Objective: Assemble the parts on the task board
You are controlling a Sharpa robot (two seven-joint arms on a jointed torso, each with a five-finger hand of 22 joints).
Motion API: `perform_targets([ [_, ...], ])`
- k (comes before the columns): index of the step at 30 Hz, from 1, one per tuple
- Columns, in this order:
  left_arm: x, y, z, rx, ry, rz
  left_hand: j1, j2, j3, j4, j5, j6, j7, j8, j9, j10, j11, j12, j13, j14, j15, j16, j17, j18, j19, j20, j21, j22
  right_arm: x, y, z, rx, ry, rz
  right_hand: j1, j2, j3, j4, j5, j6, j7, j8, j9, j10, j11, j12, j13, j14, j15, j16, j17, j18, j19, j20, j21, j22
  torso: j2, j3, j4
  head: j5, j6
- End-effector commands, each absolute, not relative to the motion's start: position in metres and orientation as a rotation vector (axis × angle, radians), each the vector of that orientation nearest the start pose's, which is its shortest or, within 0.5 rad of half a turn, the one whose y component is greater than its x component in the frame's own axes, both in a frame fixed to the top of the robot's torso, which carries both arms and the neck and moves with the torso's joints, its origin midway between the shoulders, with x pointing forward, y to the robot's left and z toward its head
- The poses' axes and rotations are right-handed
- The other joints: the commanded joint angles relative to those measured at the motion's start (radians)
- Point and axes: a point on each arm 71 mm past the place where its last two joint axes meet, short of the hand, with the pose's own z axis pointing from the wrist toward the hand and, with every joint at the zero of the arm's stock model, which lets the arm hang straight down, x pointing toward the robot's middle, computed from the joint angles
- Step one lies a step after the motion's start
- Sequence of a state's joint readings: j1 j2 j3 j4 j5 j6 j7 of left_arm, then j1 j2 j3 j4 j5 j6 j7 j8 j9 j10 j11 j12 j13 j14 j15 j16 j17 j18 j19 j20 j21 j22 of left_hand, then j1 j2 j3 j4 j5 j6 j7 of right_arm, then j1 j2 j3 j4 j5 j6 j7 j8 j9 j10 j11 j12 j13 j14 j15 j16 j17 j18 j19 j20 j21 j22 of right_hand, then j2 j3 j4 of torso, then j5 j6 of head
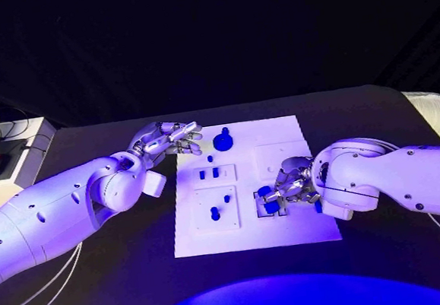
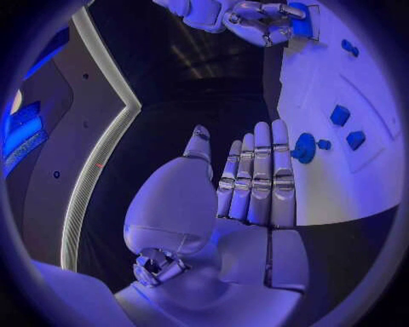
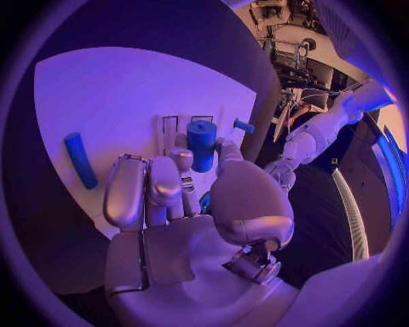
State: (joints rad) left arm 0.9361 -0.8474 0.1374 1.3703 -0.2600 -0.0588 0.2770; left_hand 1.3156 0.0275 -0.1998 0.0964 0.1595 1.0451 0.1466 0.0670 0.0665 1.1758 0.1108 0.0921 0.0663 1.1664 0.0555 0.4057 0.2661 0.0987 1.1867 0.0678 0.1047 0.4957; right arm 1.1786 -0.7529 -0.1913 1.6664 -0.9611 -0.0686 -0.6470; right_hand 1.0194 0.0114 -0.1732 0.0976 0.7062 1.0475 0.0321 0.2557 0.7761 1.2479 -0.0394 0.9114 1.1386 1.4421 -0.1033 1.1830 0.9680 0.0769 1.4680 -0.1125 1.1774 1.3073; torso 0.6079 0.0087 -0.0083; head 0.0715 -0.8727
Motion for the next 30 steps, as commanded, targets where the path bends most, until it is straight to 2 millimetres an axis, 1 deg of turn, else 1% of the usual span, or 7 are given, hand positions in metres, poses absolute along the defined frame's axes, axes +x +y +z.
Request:
perform_targets([
  [1,0.4758,0.2439,-0.2594,-1.077,1.67,-1.53,0.002,0.011,-0.004,-0.003,0.0,-0.006,0.003,0.001,0.001,-0.006,-0.002,0.004,0.001,-0.003,0.007,0.003,-0.001,-0.003,0.0,0.004,0.002,-0.001,0.4082,-0.1458,-0.2776,0.224,2.471,0.432,0.007,0.004,0.081,-0.087,-0.009,0.007,0.003,-0.005,0.0,0.002,-0.001,-0.004,-0.001,0.004,0.004,-0.006,-0.001,-0.011,0.077,-0.001,-0.004,0.166,0.0,0.0003,0.0002,0.001,0.0],
  [10,0.4757,0.244,-0.2594,-1.078,1.673,-1.531,0.002,0.011,-0.004,-0.003,0.0,-0.006,0.003,0.001,0.001,-0.006,-0.002,0.004,0.001,-0.003,0.007,0.003,-0.001,-0.003,0.0,0.004,0.002,-0.001,0.4077,-0.1436,-0.2791,0.234,2.466,0.438,-0.003,-0.001,0.059,-0.053,-0.081,0.007,0.005,-0.004,0.001,0.003,0.001,-0.005,-0.003,0.003,0.005,-0.008,-0.002,-0.011,0.077,0.001,-0.005,0.166,0.0,0.0,-0.0001,0.002,0.0],
  [16,0.4757,0.2442,-0.2596,-1.079,1.675,-1.53,0.003,0.016,-0.007,-0.003,0.0,-0.006,0.003,0.001,0.001,-0.007,-0.002,0.004,0.001,-0.003,0.008,0.003,-0.002,-0.002,-0.001,0.004,0.007,-0.007,0.4095,-0.1441,-0.2802,0.257,2.439,0.434,-0.017,-0.011,0.043,0.0,-0.206,0.008,0.005,-0.002,0.004,0.005,0.002,-0.003,-0.005,0.004,0.006,-0.006,-0.001,-0.011,0.077,0.002,-0.002,0.166,0.0,0.0002,-0.0001,0.009,0.0],
  [20,0.4757,0.2442,-0.2596,-1.079,1.676,-1.53,0.003,0.018,-0.007,-0.003,0.0,-0.006,0.003,0.001,0.001,-0.007,-0.002,0.004,0.001,-0.003,0.007,0.003,-0.002,-0.002,-0.001,0.005,0.008,-0.008,0.4109,-0.1449,-0.2807,0.262,2.421,0.427,-0.015,-0.021,0.048,0.044,-0.218,0.009,0.004,0.0,0.006,0.007,0.001,-0.001,-0.005,0.004,0.006,-0.005,0.001,-0.011,0.077,0.001,0.0,0.167,0.0,0.0002,-0.0001,0.007,0.0],
  [23,0.4757,0.2444,-0.2597,-1.079,1.676,-1.53,0.003,0.018,-0.007,-0.003,0.0,-0.006,0.003,0.001,0.001,-0.007,-0.002,0.004,0.001,-0.003,0.007,0.003,-0.002,-0.002,-0.001,0.005,0.008,-0.008,0.4109,-0.1452,-0.2811,0.258,2.42,0.423,-0.027,-0.025,0.047,0.07,-0.282,0.01,0.004,-0.001,0.005,0.007,0.002,-0.001,-0.005,0.004,0.006,-0.004,0.002,-0.011,0.077,0.002,0.001,0.167,0.001,0.0002,-0.0001,0.006,0.0],
  [27,0.4757,0.2445,-0.2597,-1.08,1.677,-1.53,0.003,0.018,-0.007,-0.003,0.0,-0.006,0.003,0.001,0.001,-0.007,-0.002,0.004,0.001,-0.003,0.007,0.003,-0.002,-0.002,-0.001,0.005,0.008,-0.008,0.4095,-0.1444,-0.2814,0.246,2.425,0.426,-0.046,-0.085,0.099,0.146,-0.409,0.013,0.003,-0.004,0.001,0.008,0.005,-0.001,-0.004,0.004,0.005,-0.004,0.002,-0.011,0.077,0.002,0.004,0.168,0.001,0.0004,-0.0005,0.006,0.0],
  [30,0.4757,0.2444,-0.2598,-1.08,1.677,-1.53,0.003,0.018,-0.007,-0.003,0.0,-0.006,0.003,0.001,0.001,-0.007,-0.002,0.004,0.001,-0.003,0.007,0.003,-0.002,-0.002,-0.001,0.005,0.008,-0.008,0.4082,-0.144,-0.2814,0.24,2.428,0.431,-0.061,-0.127,0.133,0.188,-0.437,0.015,0.004,-0.005,-0.001,0.008,0.003,-0.003,-0.004,0.004,0.006,-0.004,0.002,-0.011,0.077,0.002,0.005,0.168,0.0,0.0007,-0.0007,0.007,0.0],
])
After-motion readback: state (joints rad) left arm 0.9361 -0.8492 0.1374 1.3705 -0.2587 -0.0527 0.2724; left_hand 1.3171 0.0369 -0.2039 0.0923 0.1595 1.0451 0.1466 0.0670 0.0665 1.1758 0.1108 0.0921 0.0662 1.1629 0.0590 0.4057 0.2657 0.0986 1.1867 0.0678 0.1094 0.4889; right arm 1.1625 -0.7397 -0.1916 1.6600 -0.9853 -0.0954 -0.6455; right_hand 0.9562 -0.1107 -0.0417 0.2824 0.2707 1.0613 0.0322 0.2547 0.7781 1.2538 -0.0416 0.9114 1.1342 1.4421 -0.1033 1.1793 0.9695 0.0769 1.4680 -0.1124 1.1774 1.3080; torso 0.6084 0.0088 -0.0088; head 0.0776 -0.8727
